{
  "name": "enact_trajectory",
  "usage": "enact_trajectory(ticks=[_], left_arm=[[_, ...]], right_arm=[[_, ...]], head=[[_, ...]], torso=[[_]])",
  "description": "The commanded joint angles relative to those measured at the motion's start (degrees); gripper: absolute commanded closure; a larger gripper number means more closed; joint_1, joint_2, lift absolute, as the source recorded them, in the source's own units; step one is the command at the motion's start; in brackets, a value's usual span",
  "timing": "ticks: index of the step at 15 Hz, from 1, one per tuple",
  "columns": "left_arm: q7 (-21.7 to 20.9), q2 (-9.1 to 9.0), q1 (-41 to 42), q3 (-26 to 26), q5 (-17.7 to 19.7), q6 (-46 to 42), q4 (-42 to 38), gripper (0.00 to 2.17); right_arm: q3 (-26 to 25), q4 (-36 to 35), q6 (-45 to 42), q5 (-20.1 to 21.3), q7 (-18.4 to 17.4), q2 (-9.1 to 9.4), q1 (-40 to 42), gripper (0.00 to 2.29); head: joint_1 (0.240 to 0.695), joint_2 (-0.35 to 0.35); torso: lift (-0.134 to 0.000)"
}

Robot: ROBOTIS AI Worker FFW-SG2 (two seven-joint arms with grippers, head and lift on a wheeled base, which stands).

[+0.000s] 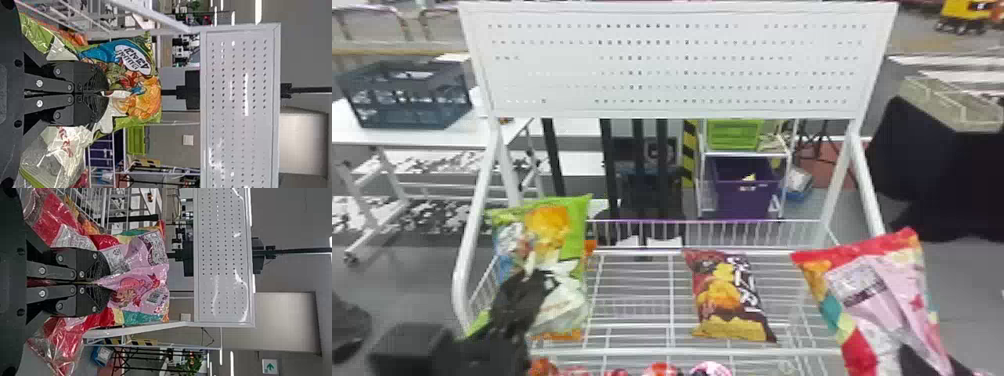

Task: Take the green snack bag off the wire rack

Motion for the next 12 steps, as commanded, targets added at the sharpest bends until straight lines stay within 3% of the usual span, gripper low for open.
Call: enact_trajectory(ticks=[1, 7, 10, 12], left_arm=[[-1.33, -0.87, 8.62, 6.88, -0.44, -6.61, -2.78, 2.13], [-5.19, -2.11, 19.79, 13.38, -2.03, -14.69, -5.06, 2.13], [-7.3, -3.78, 22.86, 15.31, -2.03, -18.74, -5.15, 2.13], [-7.3, -3.86, 23.21, 15.58, -2.11, -19.26, -5.33, 2.13]], right_arm=[[0.0, 0.24, 0.0, -0.05, -0.09, 0.0, 0.0, 2.24], [0.0, -0.11, 0.0, 0.04, 0.0, 0.08, 0.27, 2.24], [-0.26, -0.46, -0.18, 0.04, 0.0, 0.17, 0.79, 2.24], [-0.09, -0.55, -0.18, 0.04, 0.0, 0.17, 0.79, 2.24]], head=[[0.499, 0.0], [0.499, 0.0], [0.499, 0.0], [0.499, 0.0]], torso=[[0.0], [0.0], [0.0], [0.0]])
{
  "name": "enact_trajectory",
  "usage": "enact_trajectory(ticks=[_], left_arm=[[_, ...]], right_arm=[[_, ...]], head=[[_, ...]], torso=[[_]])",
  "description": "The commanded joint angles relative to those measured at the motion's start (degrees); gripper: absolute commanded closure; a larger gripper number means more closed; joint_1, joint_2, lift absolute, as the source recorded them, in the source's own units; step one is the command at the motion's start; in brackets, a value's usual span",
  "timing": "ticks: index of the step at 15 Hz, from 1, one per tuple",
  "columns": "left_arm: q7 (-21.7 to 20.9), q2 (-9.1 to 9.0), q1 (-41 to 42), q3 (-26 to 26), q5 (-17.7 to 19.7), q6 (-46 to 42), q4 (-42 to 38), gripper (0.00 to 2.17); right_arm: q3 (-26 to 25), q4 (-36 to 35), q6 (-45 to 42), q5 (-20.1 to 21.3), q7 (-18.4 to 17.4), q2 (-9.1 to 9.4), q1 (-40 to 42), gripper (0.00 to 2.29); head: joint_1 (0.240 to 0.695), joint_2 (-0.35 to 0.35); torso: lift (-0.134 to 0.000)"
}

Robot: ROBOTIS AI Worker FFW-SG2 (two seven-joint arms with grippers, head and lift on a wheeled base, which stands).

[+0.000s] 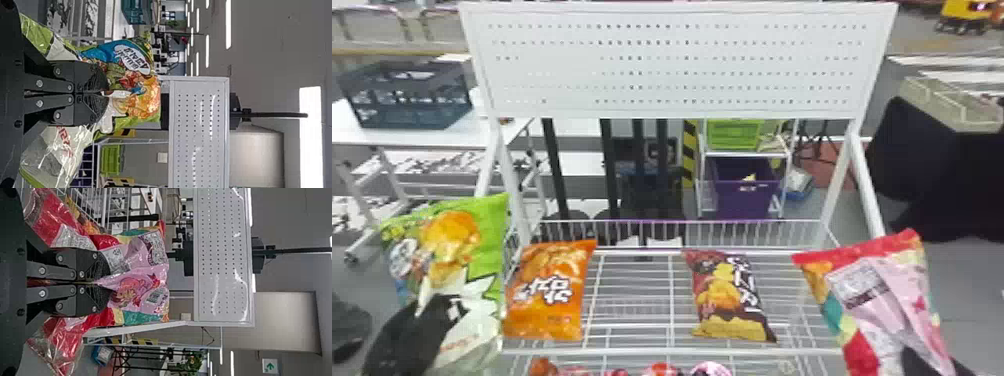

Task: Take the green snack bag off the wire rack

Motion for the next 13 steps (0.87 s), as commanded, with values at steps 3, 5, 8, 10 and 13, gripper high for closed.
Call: enact_trajectory(ticks=[3, 5, 8, 10, 13], left_arm=[[0.02, -0.12, 0.4, 0.37, 0.05, -0.4, -0.2, 2.13], [0.02, -0.12, 0.4, 0.28, 0.05, -0.4, -0.2, 2.13], [0.11, -0.21, 0.4, 0.2, -0.04, -0.4, -0.2, 2.13], [0.11, -0.3, 0.49, 0.2, -0.04, -0.4, -0.29, 2.13], [0.11, -0.39, 0.4, 0.2, -0.04, -0.4, -0.2, 2.13]], right_arm=[[0.13, -0.45, -0.01, 0.17, 0.0, 0.0, 0.21, 2.24], [0.04, -0.54, -0.01, 0.17, 0.0, -0.09, 0.39, 2.24], [0.04, -0.45, -0.54, 0.17, 0.0, -0.09, 0.56, 2.24], [0.04, -0.36, -0.72, 0.17, 0.09, -0.09, 0.56, 2.24], [-0.14, -0.27, -1.24, 0.09, 0.09, 0.0, 0.74, 2.24]], head=[[0.499, 0.0], [0.499, 0.0], [0.499, 0.0], [0.499, 0.0], [0.499, 0.0]], torso=[[0.0], [0.0], [0.0], [0.0], [0.0]])
